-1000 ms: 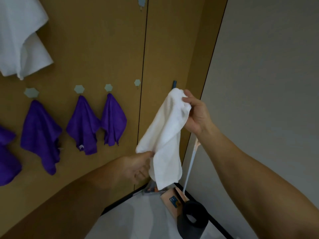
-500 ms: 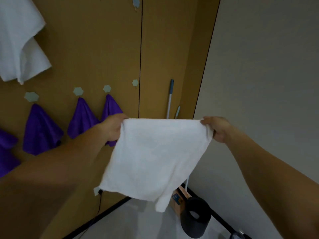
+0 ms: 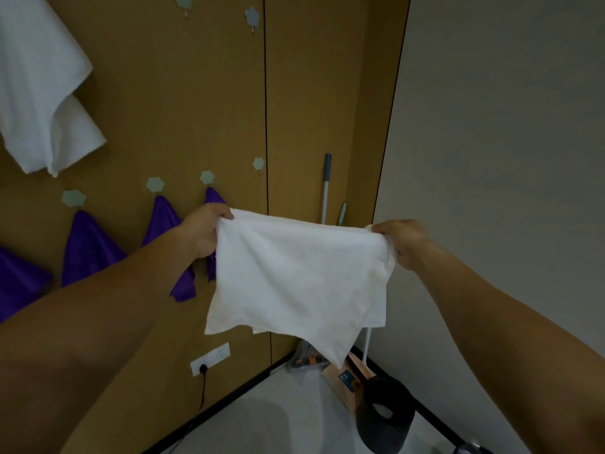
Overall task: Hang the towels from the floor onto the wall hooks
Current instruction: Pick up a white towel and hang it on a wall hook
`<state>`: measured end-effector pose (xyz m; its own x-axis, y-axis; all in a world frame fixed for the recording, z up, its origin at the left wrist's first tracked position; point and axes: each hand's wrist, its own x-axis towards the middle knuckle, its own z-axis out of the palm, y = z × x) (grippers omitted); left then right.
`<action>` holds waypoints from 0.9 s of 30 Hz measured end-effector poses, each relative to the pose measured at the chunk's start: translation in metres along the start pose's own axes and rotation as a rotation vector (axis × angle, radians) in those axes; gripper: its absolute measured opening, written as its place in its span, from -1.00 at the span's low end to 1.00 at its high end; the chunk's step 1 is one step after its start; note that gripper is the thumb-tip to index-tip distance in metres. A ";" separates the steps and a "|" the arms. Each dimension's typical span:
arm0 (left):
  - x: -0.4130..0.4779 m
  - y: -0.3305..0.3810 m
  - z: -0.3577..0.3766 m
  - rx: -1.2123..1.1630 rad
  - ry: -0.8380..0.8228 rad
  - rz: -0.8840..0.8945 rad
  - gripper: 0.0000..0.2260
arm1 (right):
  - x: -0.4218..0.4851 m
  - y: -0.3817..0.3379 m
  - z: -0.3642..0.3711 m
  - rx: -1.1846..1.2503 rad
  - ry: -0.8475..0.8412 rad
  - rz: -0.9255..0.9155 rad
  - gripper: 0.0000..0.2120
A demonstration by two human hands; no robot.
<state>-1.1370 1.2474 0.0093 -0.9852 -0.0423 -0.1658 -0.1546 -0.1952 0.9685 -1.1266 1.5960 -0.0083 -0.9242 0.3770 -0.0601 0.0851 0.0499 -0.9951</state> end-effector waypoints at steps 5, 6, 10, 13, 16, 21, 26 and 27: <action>-0.002 0.004 0.002 -0.117 0.140 0.104 -0.93 | 0.003 0.003 -0.002 0.070 0.125 -0.037 -0.90; -0.001 0.005 0.000 -0.156 0.146 0.127 -0.85 | 0.003 0.003 -0.004 0.097 0.109 -0.052 -0.94; 0.007 0.006 -0.014 -0.194 0.259 0.148 -0.69 | 0.001 0.001 -0.006 0.160 0.008 -0.085 -0.73; 0.009 0.005 -0.021 -0.090 0.276 0.147 -0.93 | 0.001 0.001 -0.002 0.248 0.009 -0.069 -0.65; 0.007 0.002 -0.022 0.011 0.332 0.166 -0.70 | 0.003 0.005 0.004 0.118 0.047 -0.133 -0.68; -0.003 0.005 -0.020 -0.005 0.416 0.199 -0.94 | 0.012 0.010 0.008 -0.180 0.045 -0.302 -0.79; -0.007 0.004 -0.024 0.033 0.381 0.224 -0.70 | 0.023 0.014 0.011 -0.212 0.010 -0.230 -0.81; -0.008 0.004 -0.025 0.047 0.384 0.228 -0.70 | 0.025 0.015 0.013 -0.196 -0.031 -0.166 -0.82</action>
<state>-1.1283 1.2226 0.0103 -0.8972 -0.4417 0.0049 0.0519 -0.0944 0.9942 -1.1532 1.5946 -0.0259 -0.9424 0.3200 0.0977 -0.0015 0.2880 -0.9576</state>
